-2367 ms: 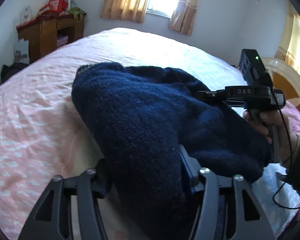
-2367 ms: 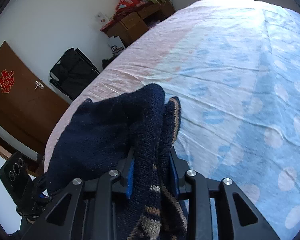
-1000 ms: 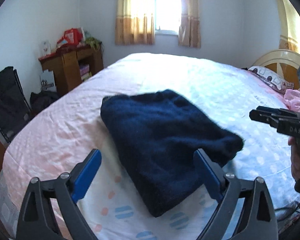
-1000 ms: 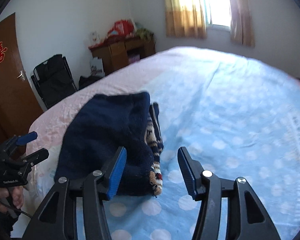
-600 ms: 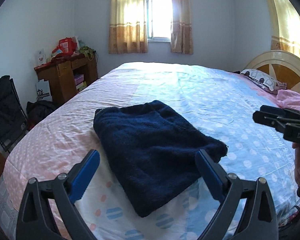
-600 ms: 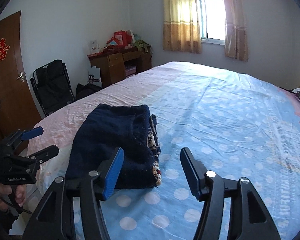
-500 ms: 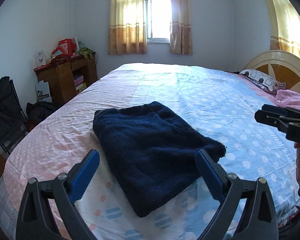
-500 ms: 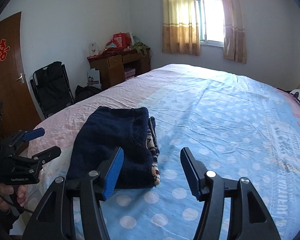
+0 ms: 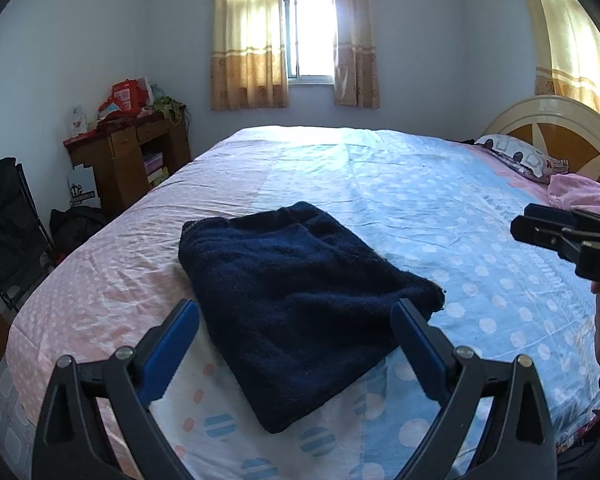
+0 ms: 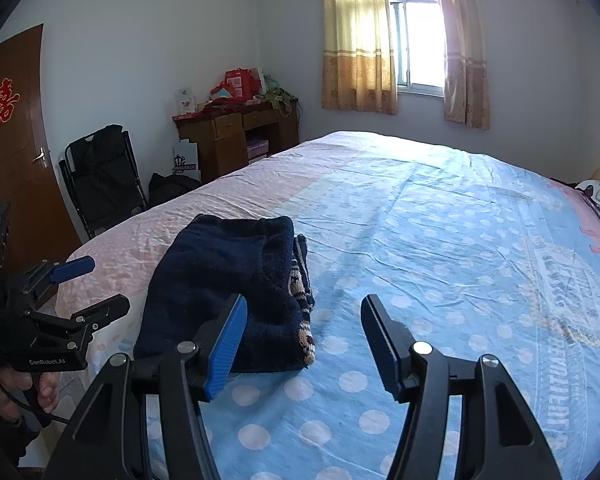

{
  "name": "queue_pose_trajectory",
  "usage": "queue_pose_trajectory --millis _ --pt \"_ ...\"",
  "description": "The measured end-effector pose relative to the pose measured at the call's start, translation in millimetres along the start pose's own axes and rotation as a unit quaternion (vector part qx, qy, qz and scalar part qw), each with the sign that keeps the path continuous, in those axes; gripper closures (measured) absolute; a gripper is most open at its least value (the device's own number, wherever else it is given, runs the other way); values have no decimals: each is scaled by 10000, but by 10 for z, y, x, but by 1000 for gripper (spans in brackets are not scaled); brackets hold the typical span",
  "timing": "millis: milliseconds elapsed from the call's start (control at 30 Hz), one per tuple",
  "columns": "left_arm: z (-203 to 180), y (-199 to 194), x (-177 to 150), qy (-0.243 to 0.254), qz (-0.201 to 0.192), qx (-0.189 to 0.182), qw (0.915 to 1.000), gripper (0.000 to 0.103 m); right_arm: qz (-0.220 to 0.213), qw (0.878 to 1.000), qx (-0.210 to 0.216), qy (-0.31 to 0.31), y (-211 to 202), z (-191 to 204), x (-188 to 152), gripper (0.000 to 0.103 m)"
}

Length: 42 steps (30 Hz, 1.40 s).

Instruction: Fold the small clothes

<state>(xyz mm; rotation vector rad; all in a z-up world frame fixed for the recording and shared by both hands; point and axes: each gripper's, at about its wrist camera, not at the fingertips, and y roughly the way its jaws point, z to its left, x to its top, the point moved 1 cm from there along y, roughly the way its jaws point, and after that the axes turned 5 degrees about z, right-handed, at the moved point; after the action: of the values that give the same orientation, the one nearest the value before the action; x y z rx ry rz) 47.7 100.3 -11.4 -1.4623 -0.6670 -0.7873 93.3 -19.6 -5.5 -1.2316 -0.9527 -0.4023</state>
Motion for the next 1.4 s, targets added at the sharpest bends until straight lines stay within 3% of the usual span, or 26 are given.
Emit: queue_pose_trajectory --millis 967,1400 --pt "6 -1 -3 -2 0 17 10000 4 0 10000 -32 68 2 -27 -72 42" --pt "63 -35 -17 -96 -62 269 9996 0 -25 9995 -310 94 29 -50 -83 42"
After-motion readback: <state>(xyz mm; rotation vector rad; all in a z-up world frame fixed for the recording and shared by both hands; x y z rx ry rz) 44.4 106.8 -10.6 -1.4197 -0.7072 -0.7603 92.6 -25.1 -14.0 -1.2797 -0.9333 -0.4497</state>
